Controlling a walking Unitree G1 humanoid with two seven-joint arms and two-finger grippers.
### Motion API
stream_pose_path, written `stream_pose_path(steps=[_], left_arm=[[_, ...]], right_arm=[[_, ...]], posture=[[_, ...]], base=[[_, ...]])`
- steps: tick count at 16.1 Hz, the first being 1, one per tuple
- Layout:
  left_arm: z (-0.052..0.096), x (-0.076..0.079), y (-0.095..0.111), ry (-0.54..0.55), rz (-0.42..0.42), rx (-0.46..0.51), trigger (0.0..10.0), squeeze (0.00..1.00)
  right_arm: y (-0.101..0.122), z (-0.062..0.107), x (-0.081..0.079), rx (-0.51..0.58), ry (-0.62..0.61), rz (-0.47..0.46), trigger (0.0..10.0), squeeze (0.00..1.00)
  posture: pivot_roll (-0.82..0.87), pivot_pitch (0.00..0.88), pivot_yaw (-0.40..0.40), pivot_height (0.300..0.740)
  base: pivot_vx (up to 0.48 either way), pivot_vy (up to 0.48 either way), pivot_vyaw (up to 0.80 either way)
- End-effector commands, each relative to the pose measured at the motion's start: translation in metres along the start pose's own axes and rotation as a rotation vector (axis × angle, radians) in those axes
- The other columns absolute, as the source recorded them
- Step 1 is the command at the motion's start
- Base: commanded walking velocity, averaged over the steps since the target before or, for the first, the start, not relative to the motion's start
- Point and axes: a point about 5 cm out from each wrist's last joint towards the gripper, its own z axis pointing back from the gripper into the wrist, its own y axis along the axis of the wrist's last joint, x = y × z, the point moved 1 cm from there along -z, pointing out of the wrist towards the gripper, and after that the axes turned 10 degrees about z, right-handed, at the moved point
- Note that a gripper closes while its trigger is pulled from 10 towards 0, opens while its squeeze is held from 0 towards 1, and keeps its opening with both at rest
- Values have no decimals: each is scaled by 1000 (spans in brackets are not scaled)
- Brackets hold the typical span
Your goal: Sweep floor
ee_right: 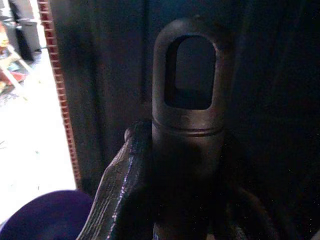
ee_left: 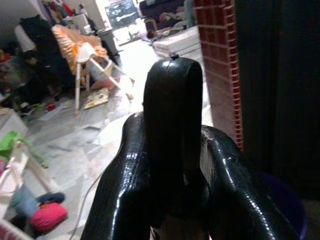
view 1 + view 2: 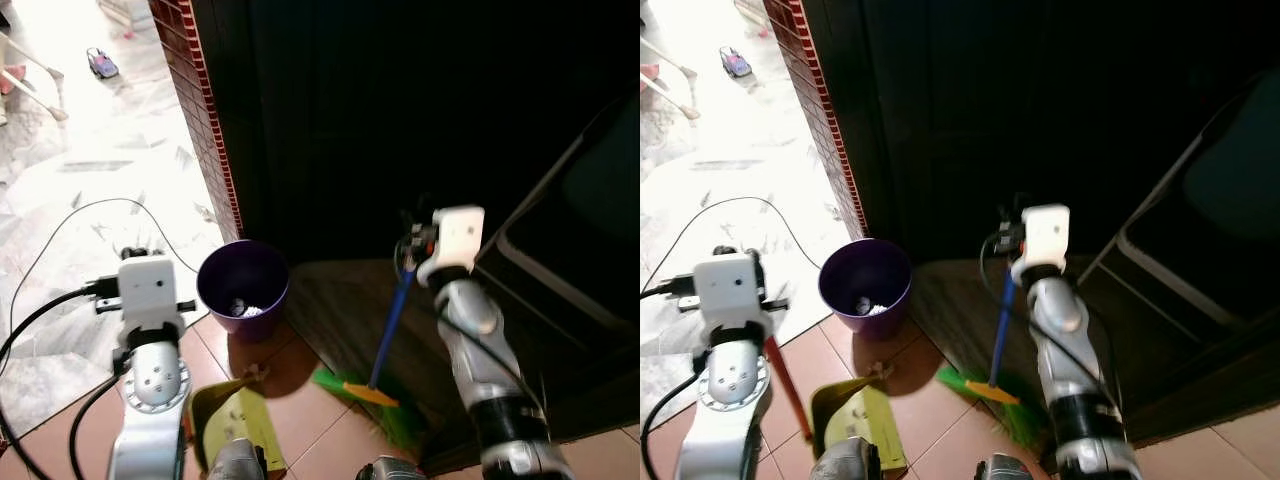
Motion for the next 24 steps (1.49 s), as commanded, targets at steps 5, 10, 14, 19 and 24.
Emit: stream_pose_path(steps=[5,10,14,19,24], left_arm=[[1,-24,9,97,-81,39,10000,0],[-22,-21,14,241,-123,129,10000,0],[-30,-13,14,216,-118,137,10000,0],[-38,1,17,138,-56,173,10000,0],[-48,22,16,89,-73,220,10000,0]], right_arm=[[-6,1,11,-34,-13,62,10000,0],[8,-9,4,30,7,74,10000,0],[12,-11,3,40,5,76,10000,0],[18,-12,3,75,13,102,10000,0],[31,-25,7,110,-41,120,10000,0]], posture=[[9,0,12,740],[-23,0,18,740],[-39,0,29,740],[-54,0,40,740],[-66,0,62,740]], base=[[0,0,0],[0,0,160],[0,0,800],[0,0,800],[0,0,105]])
